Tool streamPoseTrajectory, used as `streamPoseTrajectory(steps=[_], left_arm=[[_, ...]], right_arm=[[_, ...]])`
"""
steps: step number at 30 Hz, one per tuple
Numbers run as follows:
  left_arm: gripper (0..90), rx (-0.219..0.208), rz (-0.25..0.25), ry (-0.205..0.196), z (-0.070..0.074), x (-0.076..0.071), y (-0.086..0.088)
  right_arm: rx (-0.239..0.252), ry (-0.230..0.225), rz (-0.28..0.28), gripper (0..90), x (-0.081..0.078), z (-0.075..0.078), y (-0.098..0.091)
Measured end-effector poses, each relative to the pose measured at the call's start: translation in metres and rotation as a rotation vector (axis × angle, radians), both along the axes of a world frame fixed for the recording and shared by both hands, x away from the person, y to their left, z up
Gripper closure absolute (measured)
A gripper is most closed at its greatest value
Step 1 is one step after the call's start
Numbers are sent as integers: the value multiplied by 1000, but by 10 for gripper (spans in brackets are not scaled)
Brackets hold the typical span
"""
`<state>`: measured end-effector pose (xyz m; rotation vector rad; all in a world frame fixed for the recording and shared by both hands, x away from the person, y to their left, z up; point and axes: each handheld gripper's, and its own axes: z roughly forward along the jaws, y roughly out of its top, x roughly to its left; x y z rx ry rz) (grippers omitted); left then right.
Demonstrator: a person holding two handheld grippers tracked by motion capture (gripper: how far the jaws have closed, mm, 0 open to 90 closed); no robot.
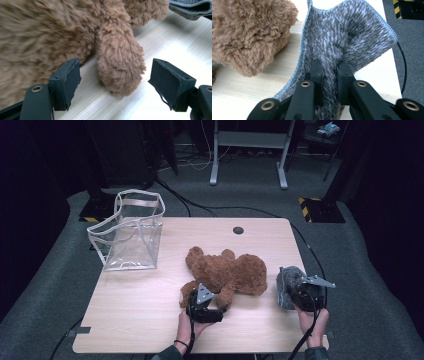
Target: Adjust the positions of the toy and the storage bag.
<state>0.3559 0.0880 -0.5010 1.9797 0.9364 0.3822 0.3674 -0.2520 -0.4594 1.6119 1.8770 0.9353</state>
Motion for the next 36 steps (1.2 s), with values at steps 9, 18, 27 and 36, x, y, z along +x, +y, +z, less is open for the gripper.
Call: streamPoseTrajectory(steps=[9,18,27,36], left_arm=[[367,52,22,-19,-13,0,-18],[652,65,28,-17,-18,3,-22],[772,27,6,-46,-4,11,-9],[792,32,-25,-113,26,24,-5]], right_arm=[[8,2,0,793,0,-2,0],[12,12,-3,793,0,-4,0],[14,8,-2,793,0,-3,0],[13,7,0,792,2,-3,2]])
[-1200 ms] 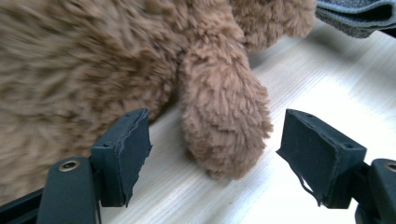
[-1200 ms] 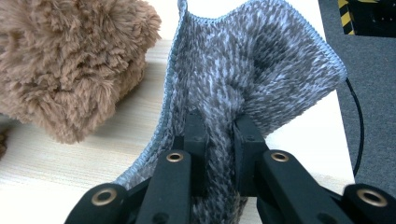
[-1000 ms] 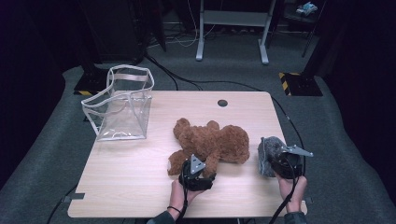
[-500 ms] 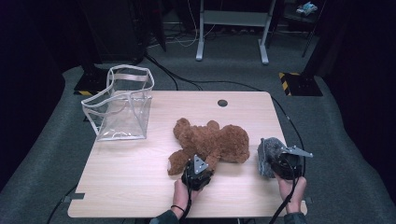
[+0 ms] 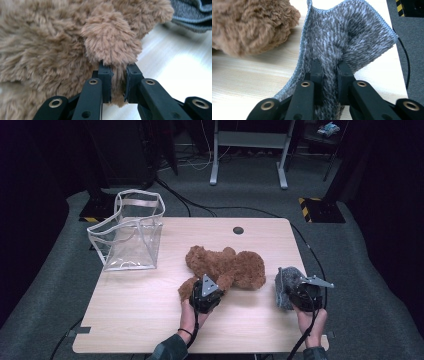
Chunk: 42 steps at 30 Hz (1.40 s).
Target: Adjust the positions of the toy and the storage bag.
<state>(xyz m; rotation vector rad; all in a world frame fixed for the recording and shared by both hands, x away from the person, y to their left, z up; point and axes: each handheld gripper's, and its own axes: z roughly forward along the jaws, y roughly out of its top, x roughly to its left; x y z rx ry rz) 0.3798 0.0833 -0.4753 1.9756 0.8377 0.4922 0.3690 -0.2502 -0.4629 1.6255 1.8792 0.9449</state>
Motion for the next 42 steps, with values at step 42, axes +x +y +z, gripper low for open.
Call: streamPoseTrajectory(steps=[42], left_arm=[[797,26,-119,-225,146,-7,16]], right_arm=[[-11,-10,7,792,3,10,6]])
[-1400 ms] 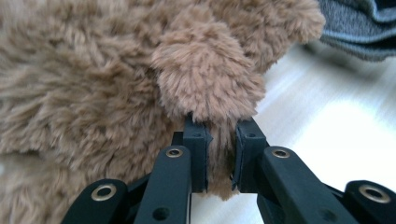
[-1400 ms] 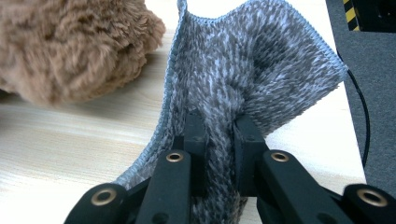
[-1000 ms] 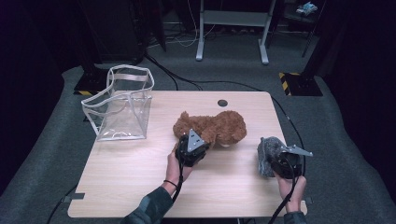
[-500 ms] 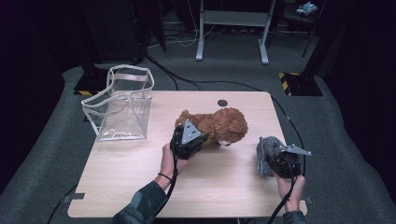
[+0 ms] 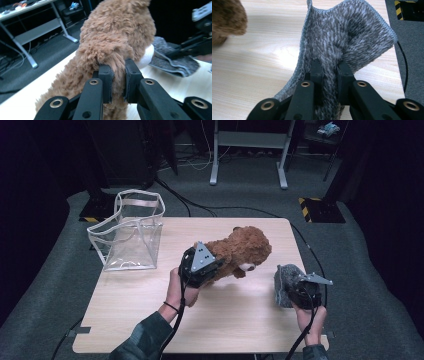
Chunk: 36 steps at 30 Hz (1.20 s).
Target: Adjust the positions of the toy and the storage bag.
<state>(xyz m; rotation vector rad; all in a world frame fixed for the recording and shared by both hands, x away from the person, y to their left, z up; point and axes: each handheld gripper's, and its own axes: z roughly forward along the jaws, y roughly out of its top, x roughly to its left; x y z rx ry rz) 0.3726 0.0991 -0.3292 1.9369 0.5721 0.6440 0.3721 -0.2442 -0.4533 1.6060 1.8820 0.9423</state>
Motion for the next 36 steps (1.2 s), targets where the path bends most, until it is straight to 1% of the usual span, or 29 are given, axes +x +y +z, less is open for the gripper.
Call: streamPoseTrajectory(steps=[1,2,3,4,6,7,8,9,10,12,13,15,16,17,18,19,21,23,25,26,27,28,29,31,33,35,36], left_arm=[[796,2,-18,19,2,0,-1],[796,8,-25,25,3,1,-2],[795,20,-30,33,2,3,-5],[794,41,-42,56,0,6,-8],[791,73,-60,102,-9,14,-15],[788,104,-61,114,-14,18,-20],[785,120,-60,130,-19,23,-24],[784,142,-66,154,-24,28,-28],[779,183,-67,160,-28,32,-32],[771,207,-67,184,-34,40,-38],[757,213,-52,185,-36,44,-40],[686,233,-28,182,-37,48,-43],[642,224,-17,184,-37,49,-44],[575,225,2,178,-37,51,-44],[514,212,22,171,-36,51,-42],[461,201,30,170,-34,52,-40],[389,187,58,160,-31,52,-33],[350,167,69,162,-29,51,-26],[326,147,88,144,-30,46,-20],[320,130,92,145,-31,43,-16],[315,119,98,136,-34,39,-12],[312,121,101,126,-37,35,-9],[311,103,103,125,-41,31,-4],[312,110,109,126,-51,24,3],[314,102,106,136,-63,18,11],[315,107,99,149,-78,13,13],[313,122,84,159,-86,12,11]], right_arm=[[0,1,-1,792,0,0,0],[-5,2,-1,792,0,-1,0],[2,5,-1,792,0,-2,0],[1,6,2,792,1,-3,1],[3,11,0,791,1,-4,2],[5,16,1,791,1,-5,2],[7,17,-1,791,1,-5,3],[7,15,3,792,2,-6,3],[6,17,6,791,2,-6,3],[4,15,5,791,1,-5,3],[2,15,8,791,1,-6,3],[6,19,3,791,1,-6,2],[8,17,6,790,1,-7,1],[9,19,6,790,0,-7,0],[10,18,4,790,0,-8,-1],[12,21,0,790,-1,-9,-1],[14,21,-2,790,-1,-10,-3],[15,22,-4,789,-2,-11,-4],[17,22,-5,789,-2,-11,-4],[20,21,-6,789,-2,-11,-4],[22,21,-9,789,-2,-11,-4],[21,18,-5,789,-2,-10,-4],[19,19,-5,789,-2,-10,-4],[18,21,-3,789,-2,-10,-3],[15,24,-5,789,-2,-11,-2],[11,22,-1,789,-2,-11,-2],[13,23,-2,789,-1,-11,-2]])
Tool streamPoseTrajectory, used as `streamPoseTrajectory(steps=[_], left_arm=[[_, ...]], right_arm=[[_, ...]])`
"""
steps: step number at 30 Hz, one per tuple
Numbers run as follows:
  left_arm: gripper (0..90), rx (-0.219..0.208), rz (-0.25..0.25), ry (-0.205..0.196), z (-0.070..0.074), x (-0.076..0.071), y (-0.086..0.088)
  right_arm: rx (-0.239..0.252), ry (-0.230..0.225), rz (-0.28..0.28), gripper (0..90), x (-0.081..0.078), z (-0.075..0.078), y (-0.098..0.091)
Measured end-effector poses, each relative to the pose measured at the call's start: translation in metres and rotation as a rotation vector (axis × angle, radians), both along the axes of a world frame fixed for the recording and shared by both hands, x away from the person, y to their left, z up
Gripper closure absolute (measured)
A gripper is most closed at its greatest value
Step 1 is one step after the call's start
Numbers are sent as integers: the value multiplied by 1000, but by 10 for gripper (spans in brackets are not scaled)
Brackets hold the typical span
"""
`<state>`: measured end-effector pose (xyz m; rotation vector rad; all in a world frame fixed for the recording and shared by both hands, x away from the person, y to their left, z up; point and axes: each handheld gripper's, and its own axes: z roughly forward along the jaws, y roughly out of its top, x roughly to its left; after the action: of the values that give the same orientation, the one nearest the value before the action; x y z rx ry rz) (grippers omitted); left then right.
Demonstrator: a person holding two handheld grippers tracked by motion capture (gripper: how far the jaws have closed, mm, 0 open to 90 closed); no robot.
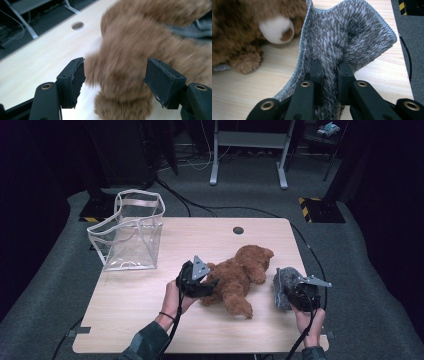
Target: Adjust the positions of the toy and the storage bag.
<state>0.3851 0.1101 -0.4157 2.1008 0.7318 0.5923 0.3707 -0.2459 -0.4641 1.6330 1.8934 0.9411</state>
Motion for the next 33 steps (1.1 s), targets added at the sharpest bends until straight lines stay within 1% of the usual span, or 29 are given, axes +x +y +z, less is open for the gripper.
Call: streamPoseTrajectory(steps=[1,2,3,4,6,7,9,10,12,13,14,15,16,17,18,19,21,22,23,24,25,26,27,29,30,32,33], left_arm=[[310,23,-6,2,-8,0,-4],[310,34,-33,12,-14,0,-8],[314,52,-52,8,-19,1,-13],[307,69,-57,-4,-22,0,-17],[315,70,-72,-13,-25,-3,-22],[322,75,-69,-31,-26,-6,-24],[327,65,-74,-35,-25,-11,-24],[324,71,-72,-47,-25,-14,-23],[322,52,-70,-54,-23,-22,-22],[316,42,-61,-62,-22,-27,-23],[311,27,-66,-63,-22,-33,-23],[309,22,-68,-54,-23,-38,-25],[299,34,-69,-50,-25,-43,-28],[292,24,-72,-41,-27,-48,-30],[290,12,-74,-22,-29,-52,-32],[288,-1,-67,-20,-32,-57,-35],[287,-16,-69,-2,-37,-67,-42],[283,-17,-68,0,-41,-71,-47],[280,-24,-78,20,-44,-75,-51],[273,-16,-78,20,-47,-78,-56],[267,-13,-77,18,-50,-81,-61],[263,-16,-70,33,-53,-83,-65],[256,-13,-49,28,-56,-84,-70],[247,-4,-42,53,-63,-87,-77],[242,3,-31,48,-65,-88,-80],[246,1,-15,49,-70,-87,-85],[246,5,-9,39,-72,-87,-88]], right_arm=[[2,2,-1,789,1,0,0],[1,4,-2,789,1,0,1],[0,3,-1,789,2,0,2],[-2,4,0,789,2,0,2],[0,5,-1,789,0,0,2],[-2,4,-1,789,0,0,2],[1,11,-8,789,-2,-2,1],[-2,8,-5,789,-3,-3,-1],[-1,9,-5,789,-3,-4,-2],[4,11,-8,789,-4,-4,-2],[6,9,-9,789,-4,-4,-2],[8,10,-11,789,-4,-4,-2],[9,9,-9,789,-4,-5,-2],[8,7,-8,789,-4,-5,-2],[8,8,-8,789,-4,-5,-2],[8,7,-9,789,-4,-4,-2],[8,7,-12,789,-5,-4,-3],[11,7,-12,789,-5,-4,-3],[11,7,-13,789,-5,-4,-3],[9,8,-12,789,-5,-4,-3],[9,7,-13,789,-5,-4,-3],[11,9,-15,789,-6,-5,-4],[12,8,-17,789,-6,-5,-4],[11,10,-22,789,-6,-6,-5],[13,11,-24,789,-7,-7,-5],[14,12,-24,789,-7,-8,-5],[14,13,-25,789,-7,-9,-5]])
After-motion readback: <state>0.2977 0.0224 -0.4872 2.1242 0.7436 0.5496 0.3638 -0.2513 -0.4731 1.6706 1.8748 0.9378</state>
